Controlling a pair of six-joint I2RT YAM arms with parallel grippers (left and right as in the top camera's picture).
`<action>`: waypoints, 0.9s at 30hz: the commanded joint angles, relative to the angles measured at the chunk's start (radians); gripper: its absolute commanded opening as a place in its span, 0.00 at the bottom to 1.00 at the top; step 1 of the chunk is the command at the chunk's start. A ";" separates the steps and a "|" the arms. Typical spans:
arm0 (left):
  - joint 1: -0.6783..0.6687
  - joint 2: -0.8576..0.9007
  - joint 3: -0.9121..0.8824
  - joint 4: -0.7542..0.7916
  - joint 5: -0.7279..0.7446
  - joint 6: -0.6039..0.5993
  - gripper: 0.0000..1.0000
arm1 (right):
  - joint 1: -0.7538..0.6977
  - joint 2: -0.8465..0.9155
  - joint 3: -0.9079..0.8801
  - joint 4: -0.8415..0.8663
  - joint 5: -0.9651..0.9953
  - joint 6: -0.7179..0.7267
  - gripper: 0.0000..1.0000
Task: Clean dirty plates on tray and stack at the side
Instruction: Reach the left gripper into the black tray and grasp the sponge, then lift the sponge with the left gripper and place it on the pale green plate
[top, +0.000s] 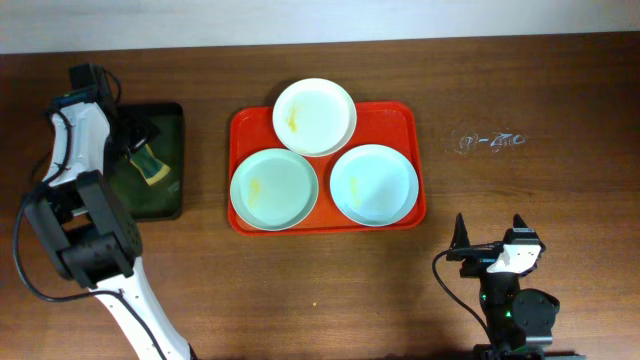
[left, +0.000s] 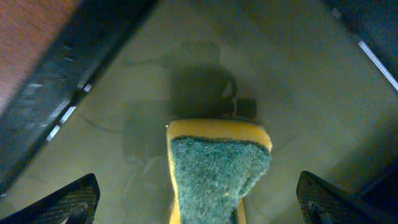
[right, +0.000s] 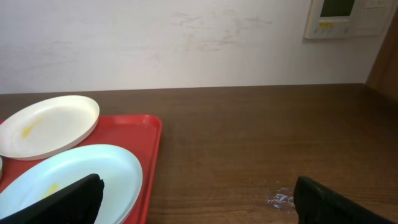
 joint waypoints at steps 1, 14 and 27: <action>-0.001 0.050 0.016 0.012 0.042 -0.012 1.00 | -0.006 -0.008 -0.009 -0.003 0.008 0.000 0.98; -0.002 0.077 0.016 0.033 0.063 -0.012 0.99 | -0.006 -0.008 -0.009 -0.003 0.009 0.000 0.98; -0.001 0.077 0.016 -0.072 0.270 -0.012 0.33 | -0.006 -0.008 -0.009 -0.003 0.008 0.000 0.98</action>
